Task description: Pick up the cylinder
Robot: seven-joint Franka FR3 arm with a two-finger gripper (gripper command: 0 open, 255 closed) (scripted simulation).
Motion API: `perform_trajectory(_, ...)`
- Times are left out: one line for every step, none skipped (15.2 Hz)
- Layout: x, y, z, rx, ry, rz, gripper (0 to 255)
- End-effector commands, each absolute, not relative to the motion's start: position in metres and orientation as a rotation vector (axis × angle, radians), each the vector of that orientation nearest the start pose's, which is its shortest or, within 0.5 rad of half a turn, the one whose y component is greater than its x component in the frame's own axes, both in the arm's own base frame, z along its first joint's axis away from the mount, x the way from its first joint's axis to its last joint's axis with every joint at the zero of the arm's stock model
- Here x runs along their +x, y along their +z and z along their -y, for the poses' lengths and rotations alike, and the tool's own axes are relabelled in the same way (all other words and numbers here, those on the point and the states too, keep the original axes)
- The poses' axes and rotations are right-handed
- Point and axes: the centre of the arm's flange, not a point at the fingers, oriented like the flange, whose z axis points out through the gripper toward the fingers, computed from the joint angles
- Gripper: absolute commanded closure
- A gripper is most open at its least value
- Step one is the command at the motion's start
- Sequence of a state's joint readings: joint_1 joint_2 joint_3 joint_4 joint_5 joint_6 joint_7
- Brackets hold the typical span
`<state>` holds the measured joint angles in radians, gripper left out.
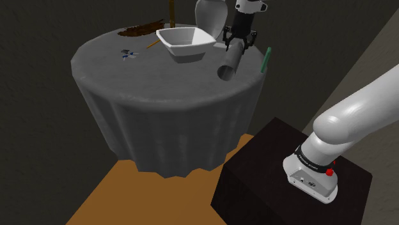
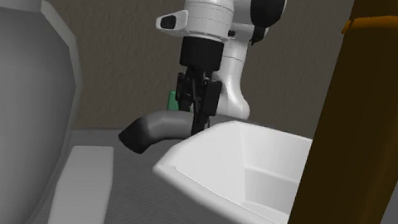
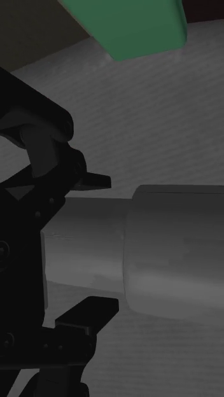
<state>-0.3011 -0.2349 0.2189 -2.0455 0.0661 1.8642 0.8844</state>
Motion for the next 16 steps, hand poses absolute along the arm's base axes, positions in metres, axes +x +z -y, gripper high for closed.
perform_trajectory(0.494, 0.551, 0.027, -2.738, -0.061, -1.476, 255)
perform_trajectory(0.494, 0.556, 0.028, -2.738, -0.061, -1.476, 255)
perform_trajectory(0.494, 0.561, 0.028, -2.738, -0.061, -1.476, 255)
perform_trajectory(0.494, 0.567, 0.028, -2.738, -0.061, -1.476, 255)
perform_trajectory(0.494, 0.572, 0.028, -2.738, -0.061, -1.476, 255)
perform_trajectory(0.494, 0.577, 0.028, -2.738, -0.061, -1.476, 255)
perform_trajectory(0.494, 0.583, 0.028, -2.738, -0.061, -1.476, 255)
perform_trajectory(0.494, 0.588, 0.028, -2.738, -0.061, -1.476, 255)
perform_trajectory(0.494, 0.593, 0.028, -2.738, -0.061, -1.476, 255)
perform_trajectory(0.494, 0.598, 0.028, -2.738, -0.061, -1.476, 255)
perform_trajectory(0.494, 0.604, 0.028, -2.738, -0.061, -1.476, 255)
perform_trajectory(0.494, 0.609, 0.028, -2.738, -0.061, -1.476, 255)
perform_trajectory(0.494, 0.614, 0.028, -2.738, -0.061, -1.476, 255)
perform_trajectory(0.494, 0.62, 0.028, -2.738, -0.061, -1.476, 255)
perform_trajectory(0.494, 0.62, 0.028, -2.738, -0.061, -1.476, 255)
perform_trajectory(0.494, 0.62, 0.028, -2.738, -0.061, -1.476, 255)
